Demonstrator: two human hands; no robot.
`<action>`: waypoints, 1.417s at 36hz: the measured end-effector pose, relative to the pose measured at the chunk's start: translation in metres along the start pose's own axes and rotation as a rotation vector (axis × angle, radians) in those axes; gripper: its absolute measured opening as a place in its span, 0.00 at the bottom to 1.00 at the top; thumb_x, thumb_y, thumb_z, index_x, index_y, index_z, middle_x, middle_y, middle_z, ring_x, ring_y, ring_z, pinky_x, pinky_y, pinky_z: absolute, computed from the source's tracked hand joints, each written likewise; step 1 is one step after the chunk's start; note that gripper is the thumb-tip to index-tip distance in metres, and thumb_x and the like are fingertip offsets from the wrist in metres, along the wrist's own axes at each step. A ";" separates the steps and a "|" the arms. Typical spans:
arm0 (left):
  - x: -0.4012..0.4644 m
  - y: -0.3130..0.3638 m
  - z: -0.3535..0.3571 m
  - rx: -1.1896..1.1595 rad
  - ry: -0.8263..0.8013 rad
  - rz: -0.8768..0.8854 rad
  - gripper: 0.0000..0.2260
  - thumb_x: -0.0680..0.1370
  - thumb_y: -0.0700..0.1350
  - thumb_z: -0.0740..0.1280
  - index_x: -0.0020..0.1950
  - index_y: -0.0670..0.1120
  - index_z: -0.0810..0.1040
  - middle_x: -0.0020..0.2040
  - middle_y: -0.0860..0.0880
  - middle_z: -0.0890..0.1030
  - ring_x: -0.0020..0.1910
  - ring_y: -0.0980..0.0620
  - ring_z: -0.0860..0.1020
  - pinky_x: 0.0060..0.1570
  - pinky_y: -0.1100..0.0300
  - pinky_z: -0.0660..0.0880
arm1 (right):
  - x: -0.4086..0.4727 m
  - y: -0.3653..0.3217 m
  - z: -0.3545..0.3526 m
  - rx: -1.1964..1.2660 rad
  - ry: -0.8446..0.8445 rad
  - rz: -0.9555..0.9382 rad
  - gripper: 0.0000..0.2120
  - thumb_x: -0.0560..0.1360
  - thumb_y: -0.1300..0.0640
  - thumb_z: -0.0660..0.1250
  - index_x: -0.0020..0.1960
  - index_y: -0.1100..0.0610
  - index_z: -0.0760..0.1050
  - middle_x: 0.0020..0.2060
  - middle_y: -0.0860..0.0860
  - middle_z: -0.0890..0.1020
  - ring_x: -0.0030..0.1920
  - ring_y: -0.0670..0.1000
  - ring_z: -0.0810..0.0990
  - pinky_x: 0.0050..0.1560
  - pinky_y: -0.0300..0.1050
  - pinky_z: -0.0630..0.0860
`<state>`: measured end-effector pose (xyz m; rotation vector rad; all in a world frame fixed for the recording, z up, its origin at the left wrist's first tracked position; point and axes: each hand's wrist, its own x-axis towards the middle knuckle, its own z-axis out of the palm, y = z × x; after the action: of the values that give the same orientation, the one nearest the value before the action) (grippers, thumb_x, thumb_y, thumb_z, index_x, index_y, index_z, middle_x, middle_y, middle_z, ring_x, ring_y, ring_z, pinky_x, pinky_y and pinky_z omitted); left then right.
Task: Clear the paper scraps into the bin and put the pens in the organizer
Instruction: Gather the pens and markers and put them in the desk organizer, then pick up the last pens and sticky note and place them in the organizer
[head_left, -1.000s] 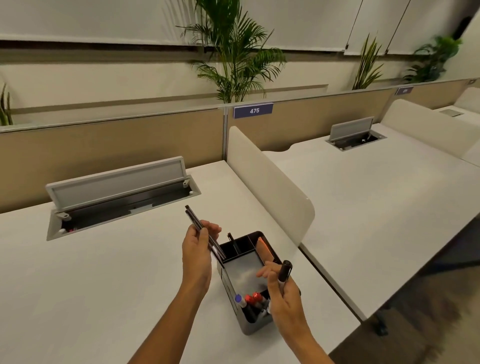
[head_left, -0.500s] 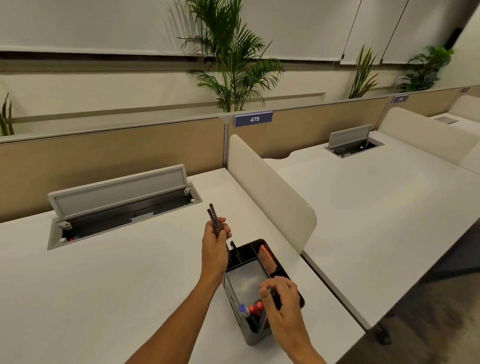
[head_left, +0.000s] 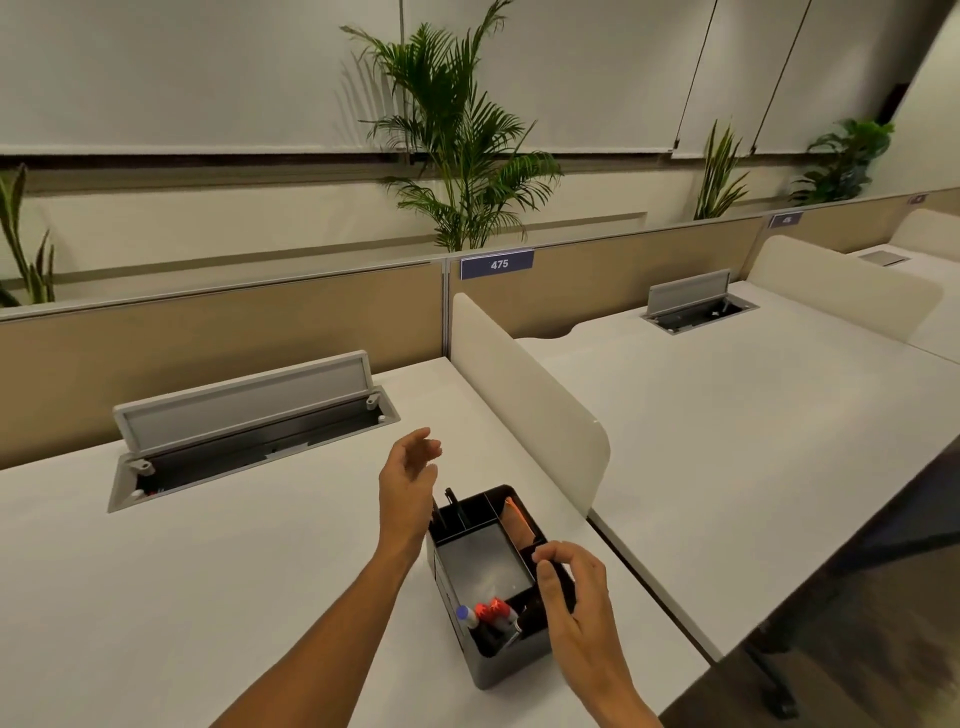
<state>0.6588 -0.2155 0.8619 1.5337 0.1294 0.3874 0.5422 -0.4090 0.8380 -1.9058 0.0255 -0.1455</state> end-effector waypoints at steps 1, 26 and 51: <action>-0.001 0.004 -0.001 0.005 0.009 0.018 0.20 0.78 0.30 0.61 0.63 0.50 0.76 0.56 0.52 0.82 0.59 0.55 0.79 0.57 0.69 0.74 | -0.001 -0.001 -0.002 0.004 -0.008 -0.010 0.13 0.77 0.43 0.60 0.58 0.44 0.73 0.59 0.42 0.73 0.61 0.38 0.71 0.52 0.24 0.70; -0.257 0.040 -0.036 0.513 0.136 0.096 0.14 0.79 0.44 0.66 0.64 0.53 0.74 0.64 0.54 0.76 0.62 0.55 0.74 0.59 0.65 0.69 | -0.108 -0.004 -0.064 -0.111 -0.392 -0.208 0.32 0.75 0.40 0.68 0.74 0.37 0.57 0.70 0.38 0.65 0.68 0.40 0.64 0.69 0.46 0.66; -0.557 0.024 -0.193 0.592 0.464 -0.339 0.16 0.78 0.46 0.67 0.66 0.53 0.73 0.65 0.54 0.75 0.65 0.57 0.72 0.61 0.62 0.70 | -0.352 0.023 0.009 -0.259 -0.948 -0.295 0.37 0.72 0.36 0.68 0.76 0.42 0.58 0.72 0.43 0.65 0.72 0.45 0.64 0.72 0.51 0.67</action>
<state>0.0730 -0.2137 0.7883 1.9299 0.9229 0.4487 0.1956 -0.3764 0.7822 -2.0527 -0.9100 0.5948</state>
